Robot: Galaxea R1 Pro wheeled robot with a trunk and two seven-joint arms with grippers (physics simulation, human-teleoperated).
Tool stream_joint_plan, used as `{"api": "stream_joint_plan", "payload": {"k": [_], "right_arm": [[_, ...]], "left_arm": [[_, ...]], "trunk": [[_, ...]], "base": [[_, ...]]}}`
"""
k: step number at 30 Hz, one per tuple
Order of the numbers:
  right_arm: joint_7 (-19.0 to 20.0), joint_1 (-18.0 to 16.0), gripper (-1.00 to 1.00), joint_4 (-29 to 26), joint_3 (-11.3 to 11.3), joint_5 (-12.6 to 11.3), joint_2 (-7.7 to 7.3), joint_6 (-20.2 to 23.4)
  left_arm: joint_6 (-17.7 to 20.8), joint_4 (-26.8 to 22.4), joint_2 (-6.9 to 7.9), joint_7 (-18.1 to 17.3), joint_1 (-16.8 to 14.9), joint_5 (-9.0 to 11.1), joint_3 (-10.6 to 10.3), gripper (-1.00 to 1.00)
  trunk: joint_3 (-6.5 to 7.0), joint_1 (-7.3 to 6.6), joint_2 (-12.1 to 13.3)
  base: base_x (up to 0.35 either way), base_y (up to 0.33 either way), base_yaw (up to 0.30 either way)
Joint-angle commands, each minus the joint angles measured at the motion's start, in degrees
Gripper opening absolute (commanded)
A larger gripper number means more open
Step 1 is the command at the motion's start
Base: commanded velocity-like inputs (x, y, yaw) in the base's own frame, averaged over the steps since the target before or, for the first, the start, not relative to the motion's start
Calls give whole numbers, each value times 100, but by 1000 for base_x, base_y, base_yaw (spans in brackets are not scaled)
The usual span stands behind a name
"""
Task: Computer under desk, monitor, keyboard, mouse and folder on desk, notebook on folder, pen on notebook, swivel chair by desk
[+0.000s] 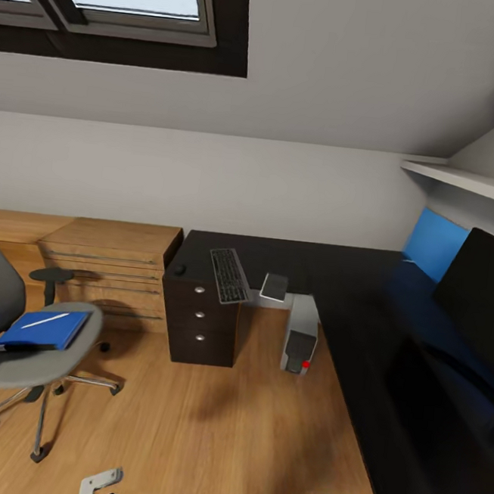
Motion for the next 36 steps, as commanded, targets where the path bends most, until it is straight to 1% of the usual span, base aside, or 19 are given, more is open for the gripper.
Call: {"api": "stream_joint_plan", "payload": {"k": [1, 7, 9, 17, 34, 36], "right_arm": [[-26, -5, 100, 6, 49, -26, 2, -12], [198, -5, 100, 6, 49, -26, -3, -6], [221, -5, 100, 6, 49, -26, -2, -5], [242, -5, 100, 6, 49, -27, 2, -3], [253, -5, 100, 72, 50, -34, 12, 17], [315, -5, 100, 75, 49, -33, 11, 34]], "left_arm": [[-8, -13, 3, 29, -1, 40, -49, 100], [0, -13, 3, 22, -1, 40, -44, 100], [1, -13, 3, 22, -1, 40, -45, 100], [6, -13, 3, 15, -1, 40, -50, 100], [27, -13, -3, 4, -1, 40, -51, 100], [28, -13, -5, 4, 0, 40, -51, 100]], "trunk": [[-7, 4, -4], [-7, 4, -4], [-7, 4, -4], [-7, 4, -4], [-7, 4, -4], [-7, 4, -4]], "base": [[332, 109, 0], [332, 108, 0], [332, 108, 0], [332, 94, 0], [332, 6, 0], [332, 0, 0]]}}
